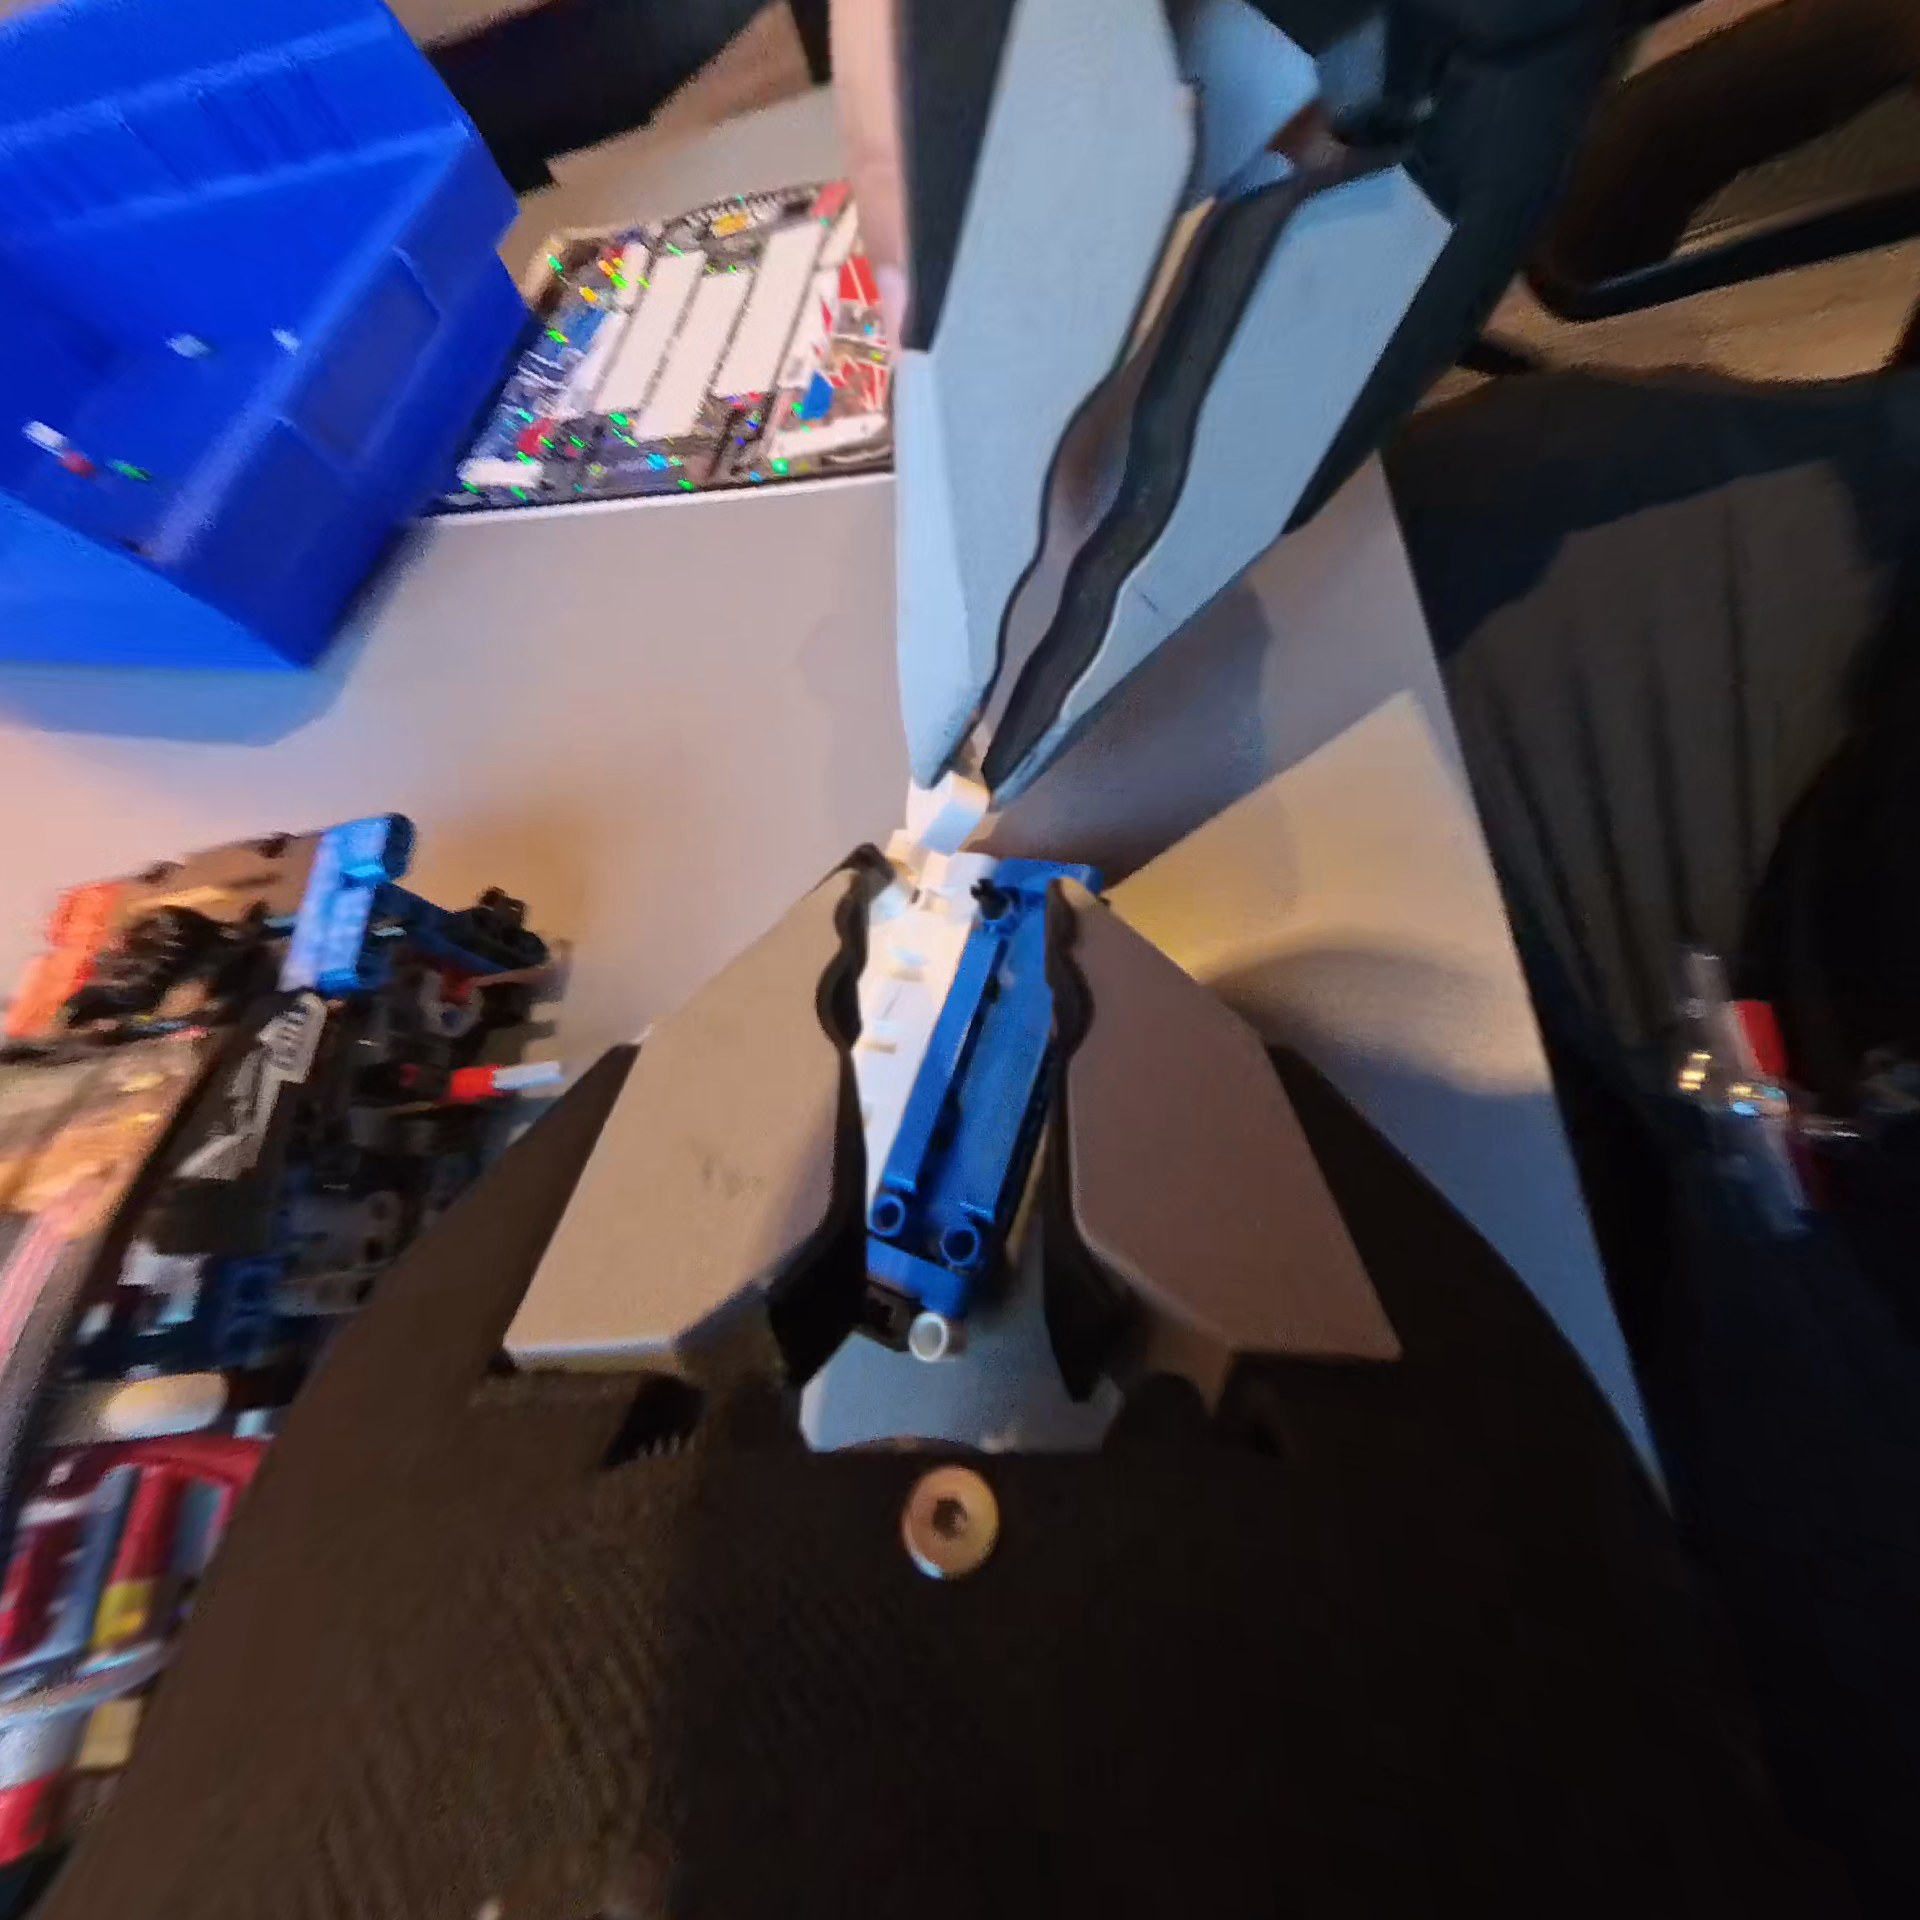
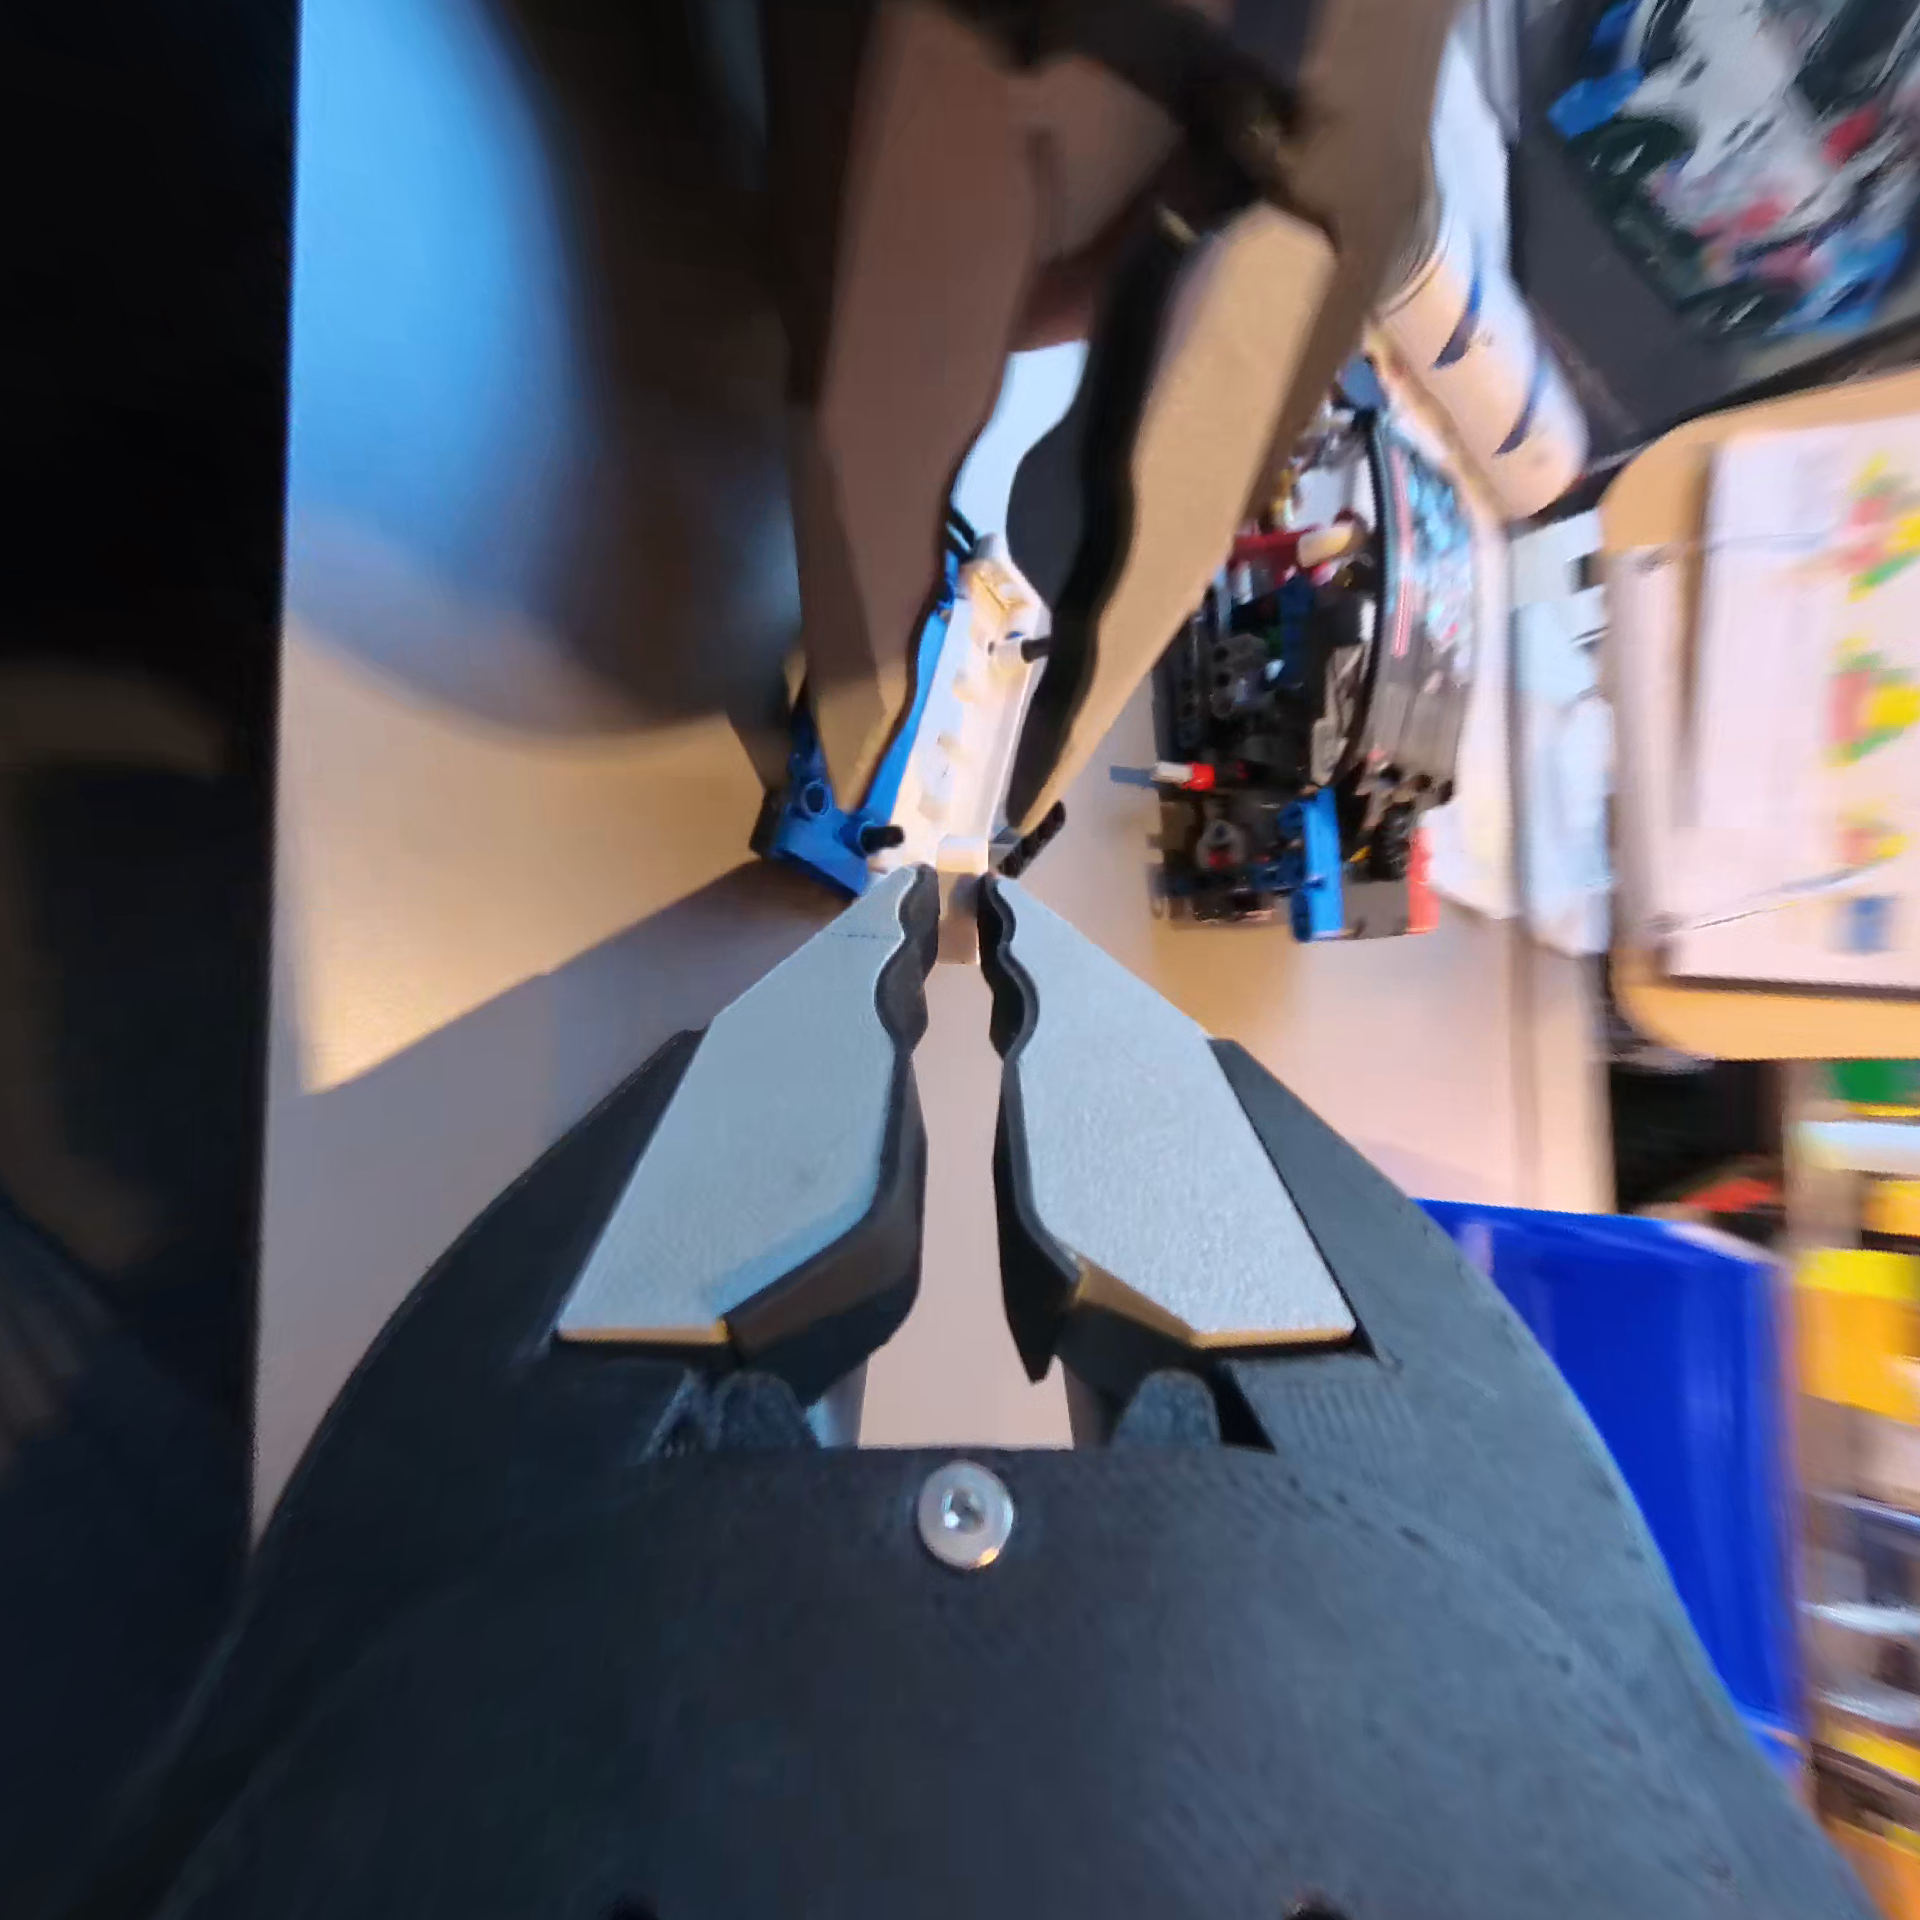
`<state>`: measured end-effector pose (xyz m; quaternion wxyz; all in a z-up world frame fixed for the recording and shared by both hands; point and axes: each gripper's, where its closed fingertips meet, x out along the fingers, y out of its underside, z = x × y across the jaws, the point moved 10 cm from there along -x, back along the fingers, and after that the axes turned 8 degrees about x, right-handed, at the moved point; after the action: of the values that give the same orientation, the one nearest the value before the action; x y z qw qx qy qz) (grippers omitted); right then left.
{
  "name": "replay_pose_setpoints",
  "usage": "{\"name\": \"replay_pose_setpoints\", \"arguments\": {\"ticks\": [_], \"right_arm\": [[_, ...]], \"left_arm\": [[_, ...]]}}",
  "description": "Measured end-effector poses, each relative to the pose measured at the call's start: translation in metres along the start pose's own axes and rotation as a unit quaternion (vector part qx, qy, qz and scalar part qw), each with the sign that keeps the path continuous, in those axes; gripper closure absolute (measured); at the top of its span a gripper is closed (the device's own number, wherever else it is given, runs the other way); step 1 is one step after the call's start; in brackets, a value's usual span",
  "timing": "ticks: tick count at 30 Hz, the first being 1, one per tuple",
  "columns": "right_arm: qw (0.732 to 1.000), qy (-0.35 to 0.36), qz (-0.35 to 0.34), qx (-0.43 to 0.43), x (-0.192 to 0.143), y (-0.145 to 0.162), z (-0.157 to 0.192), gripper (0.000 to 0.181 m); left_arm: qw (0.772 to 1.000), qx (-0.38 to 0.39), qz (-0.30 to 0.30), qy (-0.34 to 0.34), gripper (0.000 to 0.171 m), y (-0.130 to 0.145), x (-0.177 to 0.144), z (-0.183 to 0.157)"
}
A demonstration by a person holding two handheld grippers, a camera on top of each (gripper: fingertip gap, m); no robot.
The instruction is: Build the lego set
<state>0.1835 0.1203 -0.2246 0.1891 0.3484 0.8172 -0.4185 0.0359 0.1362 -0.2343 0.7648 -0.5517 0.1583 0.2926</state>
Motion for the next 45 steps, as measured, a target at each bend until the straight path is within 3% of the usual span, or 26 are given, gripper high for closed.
{"name": "replay_pose_setpoints", "arguments": {"ticks": [5,11,16,38,45], "right_arm": [[0.997,0.027,0.023,-0.072,0.005,0.0,0.014,0.176],[0.993,0.033,-0.003,-0.111,0.005,0.002,0.021,0.176],[0.99,0.033,-0.015,-0.134,0.004,0.001,0.022,0.176],[0.966,0.042,-0.021,-0.253,0.007,0.006,0.018,0.176],[0.956,0.113,-0.03,-0.268,0.01,0.012,0.029,0.177]], "left_arm": [[0.999,-0.019,0.01,0.031,0.137,0.002,0.001,0.001],[0.998,0.0,0.032,0.05,0.161,0.005,0.003,-0.004],[0.998,0.006,0.038,0.055,0.171,0.006,0.005,-0.005],[0.998,-0.006,0.039,0.055,0.171,0.006,0.005,-0.004],[0.997,-0.022,0.039,0.057,0.171,0.007,0.005,-0.002]]}}
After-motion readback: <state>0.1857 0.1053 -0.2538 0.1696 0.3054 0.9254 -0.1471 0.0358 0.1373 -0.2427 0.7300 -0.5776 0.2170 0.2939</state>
